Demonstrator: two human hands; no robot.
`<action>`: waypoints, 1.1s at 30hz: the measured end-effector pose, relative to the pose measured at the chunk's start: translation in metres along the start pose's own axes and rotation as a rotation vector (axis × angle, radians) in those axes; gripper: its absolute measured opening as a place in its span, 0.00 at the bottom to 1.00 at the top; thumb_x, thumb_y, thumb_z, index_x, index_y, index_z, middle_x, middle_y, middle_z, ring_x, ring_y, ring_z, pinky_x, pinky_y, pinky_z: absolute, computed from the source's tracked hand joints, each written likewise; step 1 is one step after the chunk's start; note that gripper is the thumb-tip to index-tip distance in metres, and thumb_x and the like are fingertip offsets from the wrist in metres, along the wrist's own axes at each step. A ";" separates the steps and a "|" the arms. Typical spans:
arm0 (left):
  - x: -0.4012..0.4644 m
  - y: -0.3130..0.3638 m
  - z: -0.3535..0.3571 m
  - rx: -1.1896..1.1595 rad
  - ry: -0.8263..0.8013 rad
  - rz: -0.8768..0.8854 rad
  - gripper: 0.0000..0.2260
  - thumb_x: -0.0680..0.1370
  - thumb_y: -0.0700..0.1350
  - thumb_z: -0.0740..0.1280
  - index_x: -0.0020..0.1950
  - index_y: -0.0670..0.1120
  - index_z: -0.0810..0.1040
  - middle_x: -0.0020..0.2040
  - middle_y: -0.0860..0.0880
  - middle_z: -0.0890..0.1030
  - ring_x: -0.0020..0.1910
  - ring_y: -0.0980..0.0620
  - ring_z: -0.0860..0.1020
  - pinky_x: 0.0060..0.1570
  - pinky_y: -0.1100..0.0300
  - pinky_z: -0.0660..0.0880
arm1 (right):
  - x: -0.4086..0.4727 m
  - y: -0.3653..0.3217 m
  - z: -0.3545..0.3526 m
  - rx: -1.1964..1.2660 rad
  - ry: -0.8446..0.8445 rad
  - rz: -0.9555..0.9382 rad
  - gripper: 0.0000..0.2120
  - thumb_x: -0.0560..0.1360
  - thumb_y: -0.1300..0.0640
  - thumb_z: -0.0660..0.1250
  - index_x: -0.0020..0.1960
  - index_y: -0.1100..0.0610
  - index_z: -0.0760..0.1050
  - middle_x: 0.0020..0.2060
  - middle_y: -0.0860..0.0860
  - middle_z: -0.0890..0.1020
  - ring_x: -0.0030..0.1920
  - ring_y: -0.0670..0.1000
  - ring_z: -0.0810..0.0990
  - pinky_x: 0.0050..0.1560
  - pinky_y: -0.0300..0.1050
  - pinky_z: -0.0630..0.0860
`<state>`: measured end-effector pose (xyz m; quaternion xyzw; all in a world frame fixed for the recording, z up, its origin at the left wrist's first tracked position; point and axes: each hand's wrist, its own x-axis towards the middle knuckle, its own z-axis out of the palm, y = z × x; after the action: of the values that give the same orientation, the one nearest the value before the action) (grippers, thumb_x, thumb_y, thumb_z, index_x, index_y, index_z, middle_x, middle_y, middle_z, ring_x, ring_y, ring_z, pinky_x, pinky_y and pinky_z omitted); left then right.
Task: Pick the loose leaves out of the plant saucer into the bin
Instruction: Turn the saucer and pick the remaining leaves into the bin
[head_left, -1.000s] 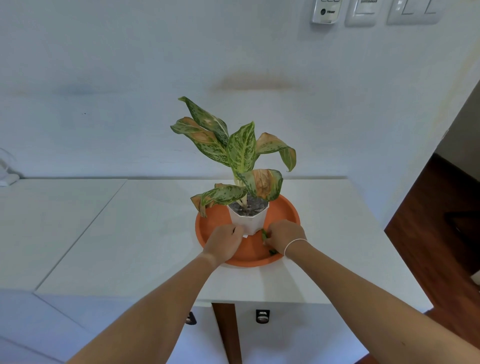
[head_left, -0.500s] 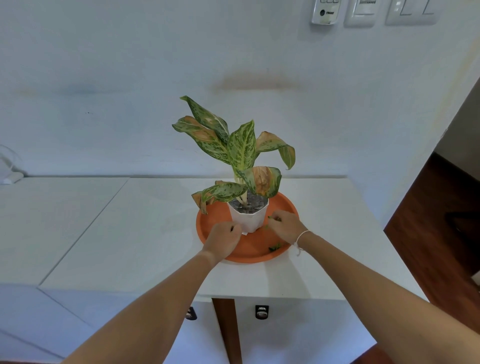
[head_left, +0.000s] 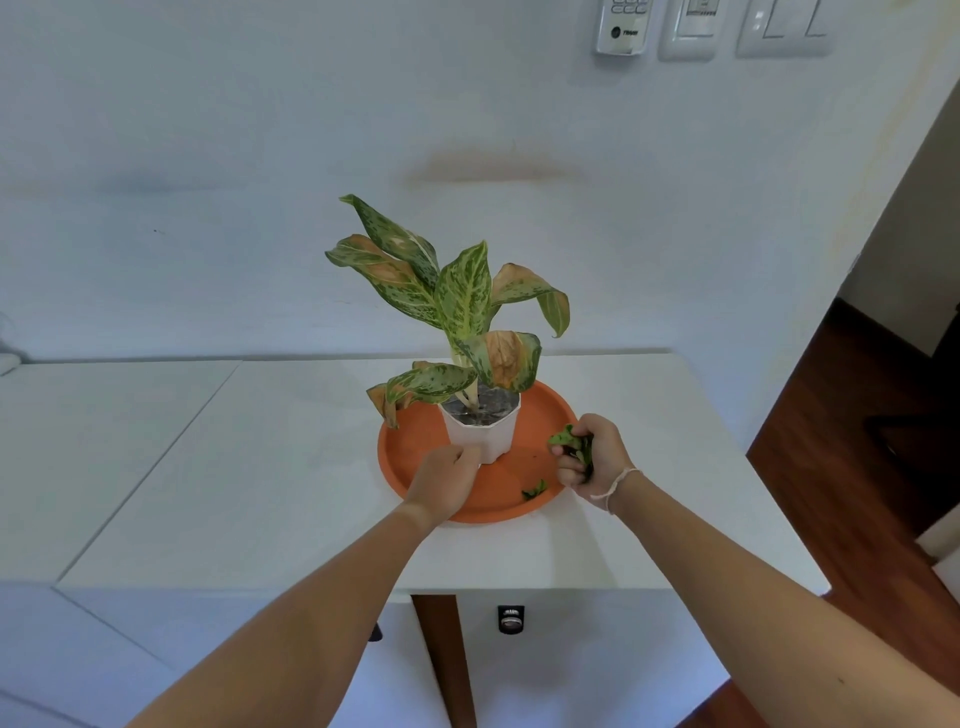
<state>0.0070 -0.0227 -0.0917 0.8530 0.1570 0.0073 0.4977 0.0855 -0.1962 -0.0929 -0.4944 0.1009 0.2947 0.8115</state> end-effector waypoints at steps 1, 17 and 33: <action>0.000 0.000 0.002 0.015 -0.012 0.006 0.17 0.78 0.42 0.54 0.29 0.47 0.58 0.28 0.50 0.60 0.29 0.53 0.59 0.31 0.59 0.54 | -0.001 0.000 -0.001 0.016 0.000 -0.005 0.09 0.71 0.62 0.50 0.32 0.56 0.60 0.23 0.55 0.71 0.16 0.46 0.58 0.19 0.30 0.54; 0.015 0.007 0.026 0.334 -0.272 0.135 0.13 0.82 0.43 0.55 0.60 0.48 0.77 0.53 0.51 0.80 0.47 0.54 0.76 0.47 0.64 0.69 | -0.015 0.003 -0.031 0.171 0.010 -0.022 0.06 0.62 0.63 0.52 0.27 0.57 0.60 0.23 0.57 0.72 0.15 0.47 0.57 0.20 0.30 0.53; 0.033 0.008 0.040 0.364 -0.328 0.150 0.13 0.77 0.43 0.67 0.61 0.49 0.81 0.63 0.50 0.79 0.62 0.51 0.75 0.59 0.66 0.66 | -0.017 0.007 -0.057 0.118 0.099 0.033 0.11 0.69 0.62 0.49 0.29 0.55 0.57 0.24 0.55 0.71 0.16 0.47 0.57 0.21 0.32 0.52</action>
<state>0.0474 -0.0508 -0.1096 0.9275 0.0090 -0.1228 0.3530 0.0753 -0.2497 -0.1186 -0.4579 0.1662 0.2770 0.8283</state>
